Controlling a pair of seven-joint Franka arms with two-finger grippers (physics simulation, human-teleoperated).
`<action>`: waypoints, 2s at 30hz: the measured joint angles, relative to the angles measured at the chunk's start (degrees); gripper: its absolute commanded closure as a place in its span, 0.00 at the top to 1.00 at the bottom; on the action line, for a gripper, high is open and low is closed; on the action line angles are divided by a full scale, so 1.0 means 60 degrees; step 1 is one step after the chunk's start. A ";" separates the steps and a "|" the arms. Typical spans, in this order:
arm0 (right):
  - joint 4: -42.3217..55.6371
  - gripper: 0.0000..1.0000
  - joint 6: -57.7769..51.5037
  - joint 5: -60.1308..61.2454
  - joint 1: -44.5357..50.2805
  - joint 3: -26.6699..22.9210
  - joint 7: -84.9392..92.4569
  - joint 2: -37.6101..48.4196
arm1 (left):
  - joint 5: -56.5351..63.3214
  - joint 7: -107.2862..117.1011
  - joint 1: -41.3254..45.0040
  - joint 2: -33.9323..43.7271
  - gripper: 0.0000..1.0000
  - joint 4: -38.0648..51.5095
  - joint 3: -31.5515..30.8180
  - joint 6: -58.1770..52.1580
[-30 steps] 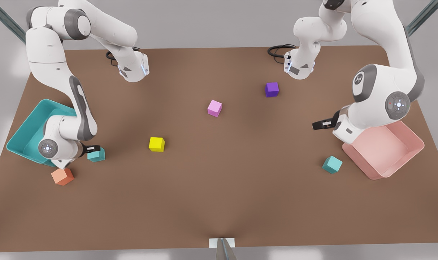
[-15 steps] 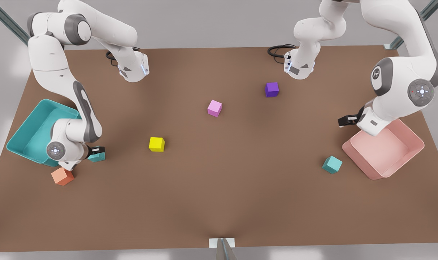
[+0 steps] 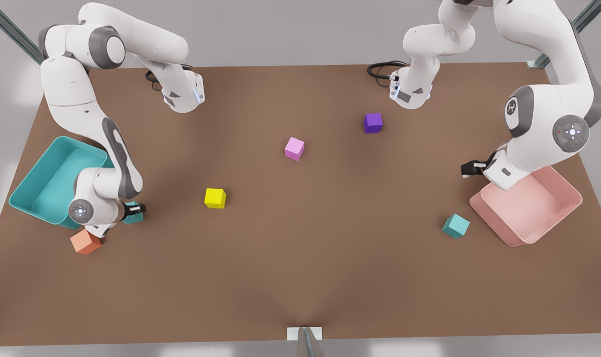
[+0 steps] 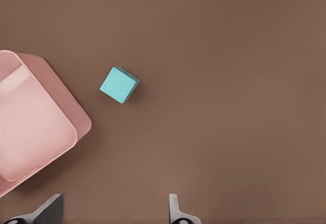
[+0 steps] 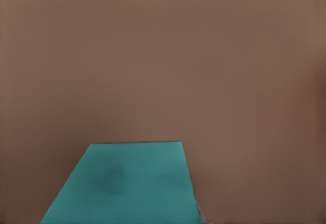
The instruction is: Stack the two blue cubes on top of each other
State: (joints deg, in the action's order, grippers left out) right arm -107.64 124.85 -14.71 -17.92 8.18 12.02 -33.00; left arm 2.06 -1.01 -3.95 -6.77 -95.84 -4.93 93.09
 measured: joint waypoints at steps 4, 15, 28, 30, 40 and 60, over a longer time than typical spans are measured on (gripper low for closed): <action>0.1200 0.51 -0.0806 0.0184 0.0349 0.1407 -0.0053 0.0065 | -0.0016 -0.0151 -0.0009 -0.0031 1.00 0.0016 -0.0003 0.0001; 0.6376 0.52 -0.0490 0.0844 0.6275 0.1723 -0.3247 -0.3448 | 0.0068 -0.0276 -0.0489 -0.3136 1.00 0.0931 0.0256 0.1048; 0.7396 1.00 0.0949 0.0728 0.8404 0.0504 -0.8219 -0.4558 | -0.0079 0.2720 -0.0572 -0.4122 1.00 -0.0429 0.0558 0.5020; 0.7420 1.00 0.1019 0.0714 0.8394 0.0519 -0.8753 -0.4528 | -0.0115 0.3256 -0.0534 -0.4168 1.00 -0.0446 0.0559 0.5214; 0.7518 1.00 0.0183 0.0925 0.7642 0.0641 -1.0391 -0.3244 | -0.0456 0.5649 -0.0521 -0.4519 1.00 -0.0582 0.0559 0.5745; 0.3323 1.00 -0.5899 0.0732 0.3044 0.0457 -0.4793 0.4419 | -0.0407 0.8090 -0.0534 -0.5414 0.52 -0.0587 0.0588 0.5900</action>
State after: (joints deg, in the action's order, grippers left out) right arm -87.71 89.46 -10.32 0.35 10.92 -16.74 -6.49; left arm -0.38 47.53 -7.15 -39.25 -99.36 -1.41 128.50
